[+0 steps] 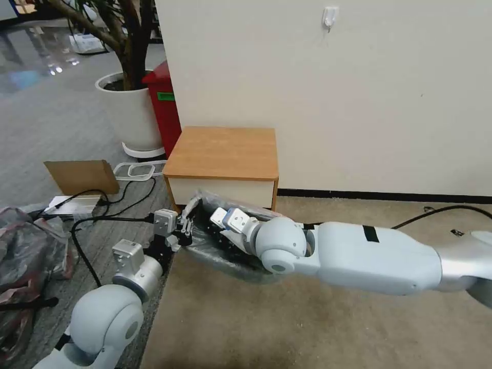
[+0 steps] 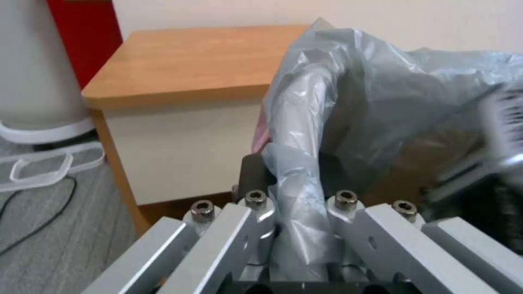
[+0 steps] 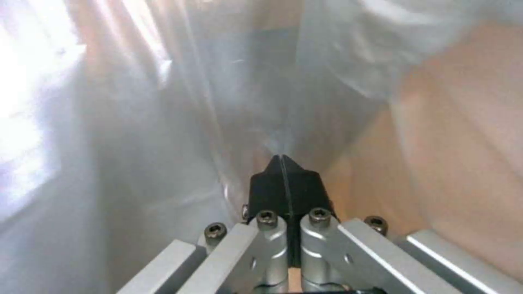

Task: Pick up the garbage bag from the table and place it over the trash can.

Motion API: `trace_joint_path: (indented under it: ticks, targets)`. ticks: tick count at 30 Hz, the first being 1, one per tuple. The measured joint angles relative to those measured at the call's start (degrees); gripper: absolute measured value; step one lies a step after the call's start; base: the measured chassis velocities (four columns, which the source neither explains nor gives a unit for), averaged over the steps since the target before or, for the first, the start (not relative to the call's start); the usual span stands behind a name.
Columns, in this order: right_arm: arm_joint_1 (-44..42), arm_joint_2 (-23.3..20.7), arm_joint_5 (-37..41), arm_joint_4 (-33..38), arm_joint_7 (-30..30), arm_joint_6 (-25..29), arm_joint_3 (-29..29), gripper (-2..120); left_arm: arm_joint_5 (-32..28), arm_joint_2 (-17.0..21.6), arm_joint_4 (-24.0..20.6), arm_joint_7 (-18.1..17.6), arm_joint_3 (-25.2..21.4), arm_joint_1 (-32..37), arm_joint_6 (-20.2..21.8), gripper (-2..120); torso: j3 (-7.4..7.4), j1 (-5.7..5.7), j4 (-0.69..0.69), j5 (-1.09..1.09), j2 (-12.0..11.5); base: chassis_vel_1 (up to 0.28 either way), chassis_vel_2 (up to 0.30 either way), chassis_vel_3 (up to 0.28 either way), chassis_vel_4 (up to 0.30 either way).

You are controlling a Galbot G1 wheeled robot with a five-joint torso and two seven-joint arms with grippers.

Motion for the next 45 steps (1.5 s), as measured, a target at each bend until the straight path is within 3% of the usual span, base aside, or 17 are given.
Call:
trace_joint_path:
  ticks: [4, 9, 12, 14, 17, 18, 19, 21, 22, 23, 25, 26, 29, 30, 34, 38, 45]
  targets:
    - [0.04, -2.02, 1.94, 1.69, -0.01, 0.00, 0.96, 0, -2.57, -0.60, 1.88, -1.10, -0.87, -0.64, 0.40, 7, 0.00, 0.00, -0.01, 0.00, 0.00, 0.000, 0.000, 0.000, 0.000]
    - [-1.06, -5.72, 6.37, 6.99, -0.14, 0.41, 6.33, 0, -7.63, -1.84, 6.22, -2.63, -2.19, -1.15, 0.31, 7, 0.00, 0.00, 0.00, 0.00, 0.00, 0.000, 0.000, 0.000, 0.000]
    - [-6.51, -9.93, 7.09, 11.55, -1.05, 5.04, 14.44, 0, -14.39, -3.02, 8.64, -6.35, -2.24, -0.56, -0.43, 7, 0.00, 0.00, 0.01, 0.00, 0.00, 0.000, 0.000, 0.000, 0.000]
    - [-8.29, -10.87, 7.08, 12.34, -1.32, 6.10, 16.35, 0, -16.00, -3.30, 8.80, -7.14, -2.20, -0.23, -0.66, 7, 0.00, 0.00, 0.00, 0.00, 0.00, 0.000, 0.000, 0.000, 0.000]
    - [-19.71, -15.89, 5.52, 15.75, -2.84, 12.89, 27.06, 10, -22.42, -4.34, 8.38, -10.40, -1.82, 1.37, -1.34, 7, 0.00, 0.00, -0.01, 0.03, 0.00, 0.000, 0.000, 0.000, 0.000]
    - [-19.71, -15.89, 5.52, 15.75, -2.84, 12.89, 27.06, 10, -22.42, -4.34, 8.38, -10.40, -1.82, 1.37, -1.34, 7, 0.00, 0.00, -0.01, 0.03, 0.00, 0.000, 0.000, 0.000, 0.000]
    - [-29.07, -18.20, 2.01, 16.99, -4.52, 17.34, 36.60, 16, -25.00, -4.79, 7.19, -12.34, -1.62, 2.72, -1.38, 7, -0.01, 0.00, -0.01, 0.01, 0.01, 0.000, 0.000, 0.000, 0.000]
    - [-39.90, -18.37, -2.22, 17.76, -7.10, 20.41, 47.22, 25, -25.53, -5.29, 6.29, -13.36, -1.29, 4.18, -1.42, 7, -0.01, 0.00, -0.02, 0.03, 0.01, 0.000, 0.000, 0.000, 0.000]
    - [-46.57, -17.49, -5.80, 18.16, -7.72, 22.51, 53.21, 30, -25.57, -5.76, 5.67, -13.76, -1.00, 5.25, -1.45, 7, -0.01, 0.00, -0.02, 0.03, 0.01, 0.000, 0.000, 0.000, 0.000]
    - [-46.57, -17.49, -5.80, 18.16, -7.72, 22.51, 53.21, 30, -25.57, -5.76, 5.67, -13.76, -1.00, 5.25, -1.45, 7, -0.01, 0.00, -0.02, 0.03, 0.01, 0.000, 0.000, 0.000, 0.000]
    - [-58.50, -13.44, -14.50, 18.36, -7.19, 28.31, 60.33, 40, -24.83, -6.95, 4.74, -14.32, 0.02, 7.28, -1.87, 7, -0.01, 0.00, 0.00, 0.02, 0.01, 0.000, 0.000, 0.000, 0.000]
    - [-58.50, -13.44, -14.50, 18.36, -7.19, 28.31, 60.33, 40, -24.83, -6.95, 4.74, -14.32, 0.02, 7.28, -1.87, 7, -0.01, 0.00, 0.00, 0.02, 0.01, 0.000, 0.000, 0.000, 0.000]
    - [-74.33, -3.56, -30.21, 17.96, -8.35, 33.83, 68.40, 53, -21.06, -8.35, 4.21, -14.58, 2.36, 9.63, -2.64, 7, -0.01, 0.00, -0.01, 0.01, 0.01, 0.000, 0.000, 0.000, 0.000]
    - [-74.33, -3.56, -30.21, 17.96, -8.35, 33.83, 68.40, 53, -21.06, -8.35, 4.21, -14.58, 2.36, 9.63, -2.64, 7, -0.01, 0.00, -0.01, 0.01, 0.01, 0.000, 0.000, 0.000, 0.000]
    - [-87.83, 7.86, -44.37, 16.09, -10.41, 39.61, 74.59, 73, -17.19, -8.60, 4.25, -15.85, 6.68, 10.36, -3.75, 7, -0.01, -0.01, -0.02, -0.01, 0.01, 0.000, 0.000, 0.000, 0.000]
    - [-91.77, 11.93, -48.44, 14.28, -12.04, 43.14, 77.84, 86, -15.58, -7.90, 4.49, -17.24, 10.89, 10.21, -3.82, 7, -0.01, -0.01, -0.02, -0.01, 0.01, 0.000, 0.000, 0.000, 0.000]
    - [-94.90, 12.27, -47.85, 12.80, -12.24, 48.05, 81.28, 100, -10.98, -7.88, 7.30, -17.43, 14.42, 11.65, -4.91, 6, -0.01, 0.00, 0.00, 0.00, 0.01, 0.000, 0.000, 0.000, 0.000]
